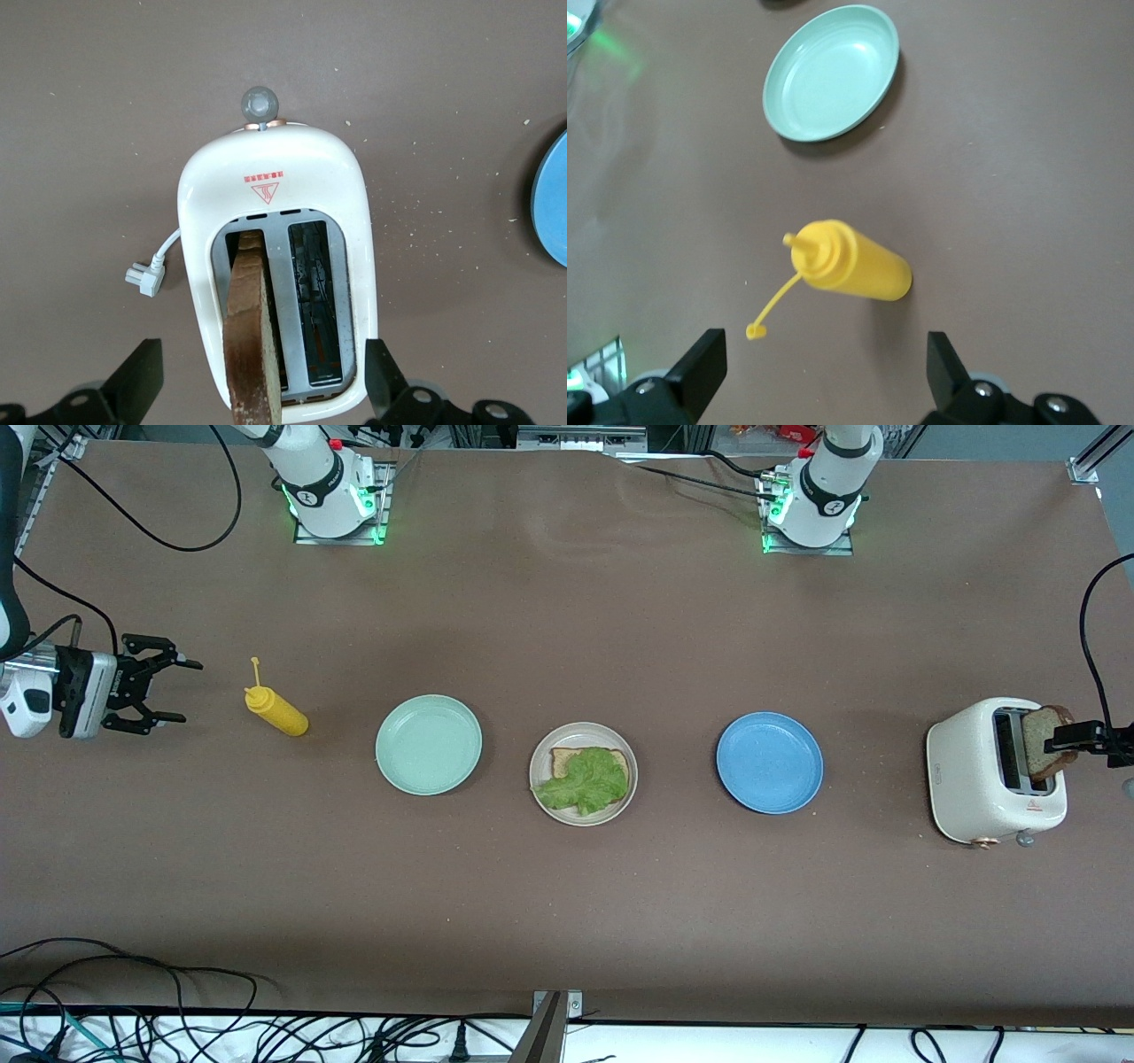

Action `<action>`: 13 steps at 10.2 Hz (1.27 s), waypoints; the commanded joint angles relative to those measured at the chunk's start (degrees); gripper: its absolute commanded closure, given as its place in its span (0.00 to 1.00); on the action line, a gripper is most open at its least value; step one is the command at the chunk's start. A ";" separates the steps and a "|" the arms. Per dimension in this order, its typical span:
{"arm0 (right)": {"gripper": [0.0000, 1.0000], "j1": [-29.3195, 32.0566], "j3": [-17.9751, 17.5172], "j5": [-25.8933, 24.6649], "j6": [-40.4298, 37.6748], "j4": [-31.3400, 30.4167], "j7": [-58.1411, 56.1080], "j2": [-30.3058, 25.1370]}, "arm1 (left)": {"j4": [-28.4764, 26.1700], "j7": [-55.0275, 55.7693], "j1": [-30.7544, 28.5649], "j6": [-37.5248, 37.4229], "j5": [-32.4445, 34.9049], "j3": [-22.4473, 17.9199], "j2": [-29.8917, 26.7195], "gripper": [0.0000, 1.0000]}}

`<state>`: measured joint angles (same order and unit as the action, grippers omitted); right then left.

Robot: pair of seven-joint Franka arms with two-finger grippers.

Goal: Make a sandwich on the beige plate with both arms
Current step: 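Move the open right gripper toward the yellow mustard bottle, then close the right gripper around the yellow mustard bottle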

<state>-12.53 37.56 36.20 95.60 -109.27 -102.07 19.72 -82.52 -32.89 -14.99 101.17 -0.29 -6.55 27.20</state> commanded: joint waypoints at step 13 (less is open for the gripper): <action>0.00 1.72 -0.65 26.01 5.92 -13.42 -36.79 9.45 | 0.08 -0.15 -0.30 -0.44 0.81 0.84 -0.22 0.00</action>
<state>-10.66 37.05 59.90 101.00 -122.32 -136.30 28.38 -82.52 -32.87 -14.98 101.11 -0.29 -6.22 27.22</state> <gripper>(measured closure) 0.000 0.000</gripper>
